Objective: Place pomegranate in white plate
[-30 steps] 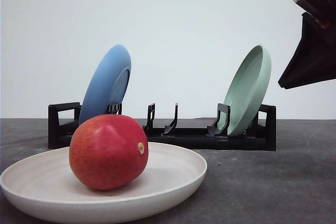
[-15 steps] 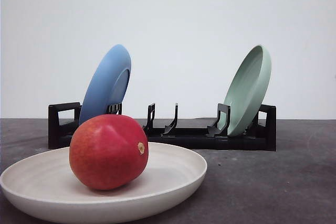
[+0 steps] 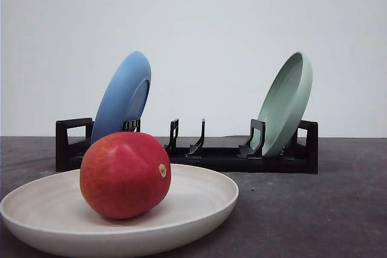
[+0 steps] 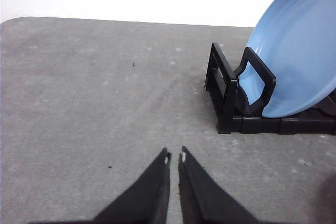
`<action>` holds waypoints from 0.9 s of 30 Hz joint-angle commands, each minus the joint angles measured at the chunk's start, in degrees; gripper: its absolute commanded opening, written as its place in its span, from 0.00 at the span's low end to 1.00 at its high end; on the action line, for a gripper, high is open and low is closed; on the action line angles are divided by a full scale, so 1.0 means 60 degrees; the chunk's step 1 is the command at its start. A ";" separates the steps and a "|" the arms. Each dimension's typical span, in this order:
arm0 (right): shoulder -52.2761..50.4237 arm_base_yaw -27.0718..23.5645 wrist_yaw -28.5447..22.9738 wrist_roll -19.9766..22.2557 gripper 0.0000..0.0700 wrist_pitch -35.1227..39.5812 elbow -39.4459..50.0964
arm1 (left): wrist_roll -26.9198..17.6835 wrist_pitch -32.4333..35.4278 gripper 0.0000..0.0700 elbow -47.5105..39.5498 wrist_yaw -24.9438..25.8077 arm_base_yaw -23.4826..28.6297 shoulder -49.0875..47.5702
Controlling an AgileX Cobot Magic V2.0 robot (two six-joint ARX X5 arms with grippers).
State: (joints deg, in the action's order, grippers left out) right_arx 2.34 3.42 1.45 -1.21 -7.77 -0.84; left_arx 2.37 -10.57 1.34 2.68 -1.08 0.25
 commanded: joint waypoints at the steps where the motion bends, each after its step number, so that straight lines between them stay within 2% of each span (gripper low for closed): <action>1: -0.0130 -0.0091 -0.0004 0.0142 0.04 0.0059 0.0040 | -0.0066 -0.0015 0.02 -0.0109 -0.0029 0.0007 -0.0007; 27: -0.0356 -0.0281 -0.0004 0.0130 0.04 0.0084 0.0036 | -0.0066 -0.0015 0.02 -0.0109 -0.0029 0.0007 -0.0007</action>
State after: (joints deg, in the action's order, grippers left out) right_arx 0.30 1.76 1.45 -0.84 -7.84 -0.84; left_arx 2.37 -10.57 1.34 2.68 -1.08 0.25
